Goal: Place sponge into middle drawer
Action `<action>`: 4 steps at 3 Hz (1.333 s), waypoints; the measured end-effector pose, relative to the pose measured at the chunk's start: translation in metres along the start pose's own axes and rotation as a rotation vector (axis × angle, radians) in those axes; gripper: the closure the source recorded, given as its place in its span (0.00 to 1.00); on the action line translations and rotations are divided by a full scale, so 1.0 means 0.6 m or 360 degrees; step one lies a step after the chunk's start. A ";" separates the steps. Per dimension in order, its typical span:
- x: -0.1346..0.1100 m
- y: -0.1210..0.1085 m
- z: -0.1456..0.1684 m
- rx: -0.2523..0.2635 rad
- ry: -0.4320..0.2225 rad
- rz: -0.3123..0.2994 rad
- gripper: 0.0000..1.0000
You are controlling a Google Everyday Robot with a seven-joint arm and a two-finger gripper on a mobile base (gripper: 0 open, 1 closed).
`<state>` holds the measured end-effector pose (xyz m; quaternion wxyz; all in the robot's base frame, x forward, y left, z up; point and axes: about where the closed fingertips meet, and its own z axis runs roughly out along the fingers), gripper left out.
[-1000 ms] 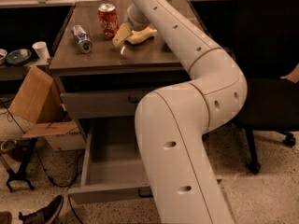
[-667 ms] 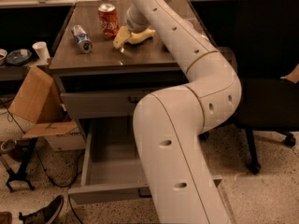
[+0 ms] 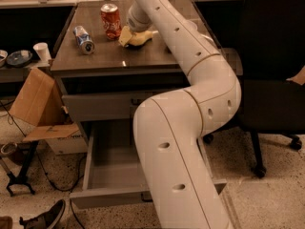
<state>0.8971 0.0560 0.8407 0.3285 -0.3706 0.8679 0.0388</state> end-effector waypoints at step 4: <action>-0.034 0.057 -0.181 -0.0318 -0.0275 -0.0290 1.00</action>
Offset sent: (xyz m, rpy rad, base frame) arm -0.0497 -0.0071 0.0753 0.0721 -0.0604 0.1816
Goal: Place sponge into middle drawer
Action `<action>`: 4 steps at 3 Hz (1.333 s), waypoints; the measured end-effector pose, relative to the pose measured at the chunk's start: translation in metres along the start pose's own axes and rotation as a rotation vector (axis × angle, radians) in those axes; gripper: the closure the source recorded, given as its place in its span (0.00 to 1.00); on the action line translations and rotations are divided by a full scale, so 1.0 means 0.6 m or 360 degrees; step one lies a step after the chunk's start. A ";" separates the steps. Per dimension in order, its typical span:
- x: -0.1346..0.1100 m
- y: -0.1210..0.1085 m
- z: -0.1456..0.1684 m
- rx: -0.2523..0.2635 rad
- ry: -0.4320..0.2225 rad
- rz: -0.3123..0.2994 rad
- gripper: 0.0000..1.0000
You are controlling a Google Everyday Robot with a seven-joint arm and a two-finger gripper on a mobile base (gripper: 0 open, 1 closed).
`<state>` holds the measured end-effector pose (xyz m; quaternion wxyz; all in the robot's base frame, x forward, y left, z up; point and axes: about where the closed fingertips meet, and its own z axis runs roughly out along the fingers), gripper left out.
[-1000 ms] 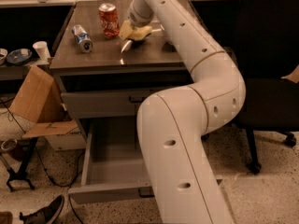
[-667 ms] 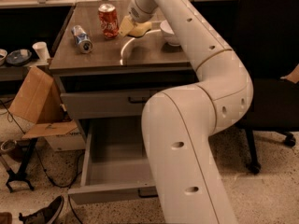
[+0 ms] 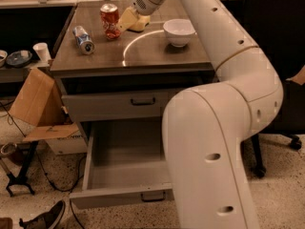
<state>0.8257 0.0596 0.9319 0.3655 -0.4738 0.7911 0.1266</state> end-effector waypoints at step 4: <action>0.192 0.179 -0.101 -0.0497 -0.0140 0.0113 1.00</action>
Offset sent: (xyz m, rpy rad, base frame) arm -0.1337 -0.0435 0.0182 0.0685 0.1011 0.1650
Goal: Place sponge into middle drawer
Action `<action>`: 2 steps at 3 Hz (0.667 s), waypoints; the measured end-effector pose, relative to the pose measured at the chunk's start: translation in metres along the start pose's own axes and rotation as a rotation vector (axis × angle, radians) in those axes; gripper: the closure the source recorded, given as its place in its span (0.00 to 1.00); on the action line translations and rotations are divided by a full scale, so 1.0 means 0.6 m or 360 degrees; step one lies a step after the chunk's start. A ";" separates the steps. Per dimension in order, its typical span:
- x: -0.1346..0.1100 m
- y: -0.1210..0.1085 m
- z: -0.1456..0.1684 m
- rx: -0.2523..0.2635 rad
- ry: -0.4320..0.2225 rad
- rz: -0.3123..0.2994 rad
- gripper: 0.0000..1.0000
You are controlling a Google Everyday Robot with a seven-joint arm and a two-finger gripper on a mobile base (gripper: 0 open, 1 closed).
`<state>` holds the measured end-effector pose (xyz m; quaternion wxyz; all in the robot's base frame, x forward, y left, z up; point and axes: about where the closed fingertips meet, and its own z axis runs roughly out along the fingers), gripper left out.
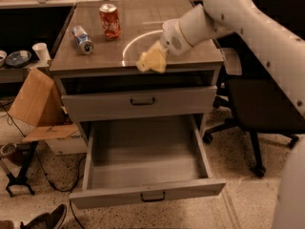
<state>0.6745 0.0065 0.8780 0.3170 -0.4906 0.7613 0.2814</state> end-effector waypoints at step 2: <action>0.235 0.068 0.100 -0.0180 -0.0018 0.0340 1.00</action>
Offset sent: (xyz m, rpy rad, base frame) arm -0.1212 -0.0320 -0.2436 0.1119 0.3778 -0.0910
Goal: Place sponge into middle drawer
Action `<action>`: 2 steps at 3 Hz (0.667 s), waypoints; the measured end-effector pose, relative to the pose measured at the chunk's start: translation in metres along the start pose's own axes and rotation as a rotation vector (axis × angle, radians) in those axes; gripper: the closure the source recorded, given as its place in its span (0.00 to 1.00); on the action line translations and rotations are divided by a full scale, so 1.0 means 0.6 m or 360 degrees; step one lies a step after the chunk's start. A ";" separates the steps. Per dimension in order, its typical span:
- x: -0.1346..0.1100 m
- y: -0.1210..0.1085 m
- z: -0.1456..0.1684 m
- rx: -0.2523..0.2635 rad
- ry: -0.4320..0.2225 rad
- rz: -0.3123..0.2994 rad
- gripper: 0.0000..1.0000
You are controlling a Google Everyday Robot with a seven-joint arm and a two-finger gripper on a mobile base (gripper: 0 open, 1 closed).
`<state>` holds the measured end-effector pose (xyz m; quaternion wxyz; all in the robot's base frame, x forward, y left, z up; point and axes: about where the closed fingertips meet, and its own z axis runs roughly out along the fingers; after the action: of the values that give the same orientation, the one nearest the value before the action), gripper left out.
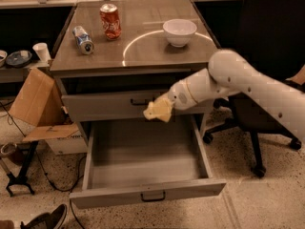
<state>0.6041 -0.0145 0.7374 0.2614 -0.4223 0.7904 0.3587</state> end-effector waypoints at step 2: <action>0.028 0.010 0.019 -0.0032 0.0040 0.0026 1.00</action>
Offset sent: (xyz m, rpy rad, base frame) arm -0.0142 0.0032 -0.0194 -0.0110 0.0361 0.0140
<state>0.5917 -0.0111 0.7202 0.2443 -0.4230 0.7933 0.3634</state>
